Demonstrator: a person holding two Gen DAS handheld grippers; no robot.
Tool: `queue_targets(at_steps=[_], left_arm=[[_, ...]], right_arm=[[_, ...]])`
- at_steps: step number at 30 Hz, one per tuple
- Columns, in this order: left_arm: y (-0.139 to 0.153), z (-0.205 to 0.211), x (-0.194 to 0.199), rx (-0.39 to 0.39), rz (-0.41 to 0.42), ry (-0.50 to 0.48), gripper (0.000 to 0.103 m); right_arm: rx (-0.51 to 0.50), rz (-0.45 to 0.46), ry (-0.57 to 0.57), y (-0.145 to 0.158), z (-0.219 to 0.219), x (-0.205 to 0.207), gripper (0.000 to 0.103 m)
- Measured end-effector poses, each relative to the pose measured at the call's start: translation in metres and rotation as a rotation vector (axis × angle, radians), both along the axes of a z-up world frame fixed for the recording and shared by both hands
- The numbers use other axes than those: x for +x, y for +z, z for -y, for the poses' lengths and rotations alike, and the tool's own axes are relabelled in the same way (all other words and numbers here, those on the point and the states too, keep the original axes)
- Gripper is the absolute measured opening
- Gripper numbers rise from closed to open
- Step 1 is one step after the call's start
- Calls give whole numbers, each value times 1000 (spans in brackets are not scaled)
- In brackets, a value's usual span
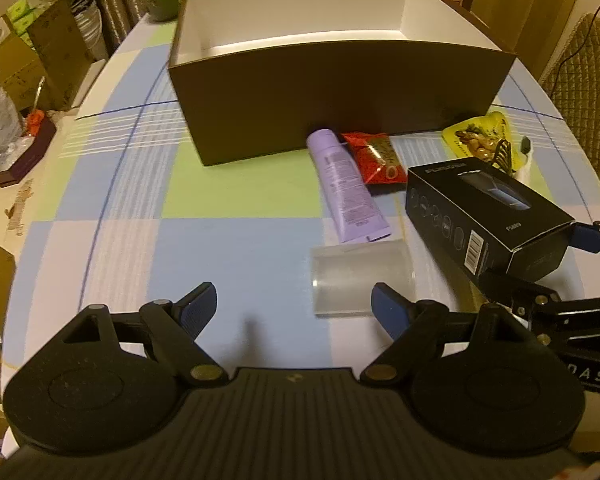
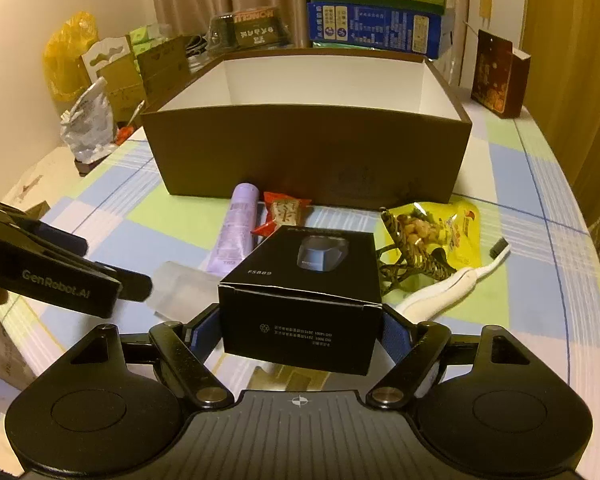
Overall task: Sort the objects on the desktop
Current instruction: 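Grasp the clear plastic cup with the left tool while the right tool grasps the black shaver box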
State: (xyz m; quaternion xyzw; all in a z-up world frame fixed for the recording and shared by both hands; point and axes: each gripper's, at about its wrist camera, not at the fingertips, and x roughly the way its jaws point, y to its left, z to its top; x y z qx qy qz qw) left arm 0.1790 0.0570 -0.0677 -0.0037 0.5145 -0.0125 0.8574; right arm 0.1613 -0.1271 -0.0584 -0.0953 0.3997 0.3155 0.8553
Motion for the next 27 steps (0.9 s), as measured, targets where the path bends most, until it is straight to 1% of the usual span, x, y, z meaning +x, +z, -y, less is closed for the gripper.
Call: queue_targets(at_steps=[4, 11, 17, 21, 23, 25, 27], left_arm=[[-5, 7, 3, -36, -2, -24, 86], [-22, 15, 11, -79, -32, -56, 86], [-33, 24, 18, -79, -46, -86, 86], [-44, 30, 24, -57, -64, -96, 86], [-47, 32, 25, -55, -68, -100, 83], [-49, 32, 26, -51, -71, -108, 74], [-51, 32, 28, -55, -79, -106, 71]], right_arm=[[4, -4, 22, 1, 5, 2, 78], [9, -7, 57, -2, 11, 3, 78], [14, -8, 76, -3, 14, 6, 78], [13, -19, 76, -5, 16, 8, 78], [14, -22, 77, -6, 16, 8, 78], [17, -22, 77, -6, 16, 8, 78], [18, -21, 77, -6, 16, 9, 78]])
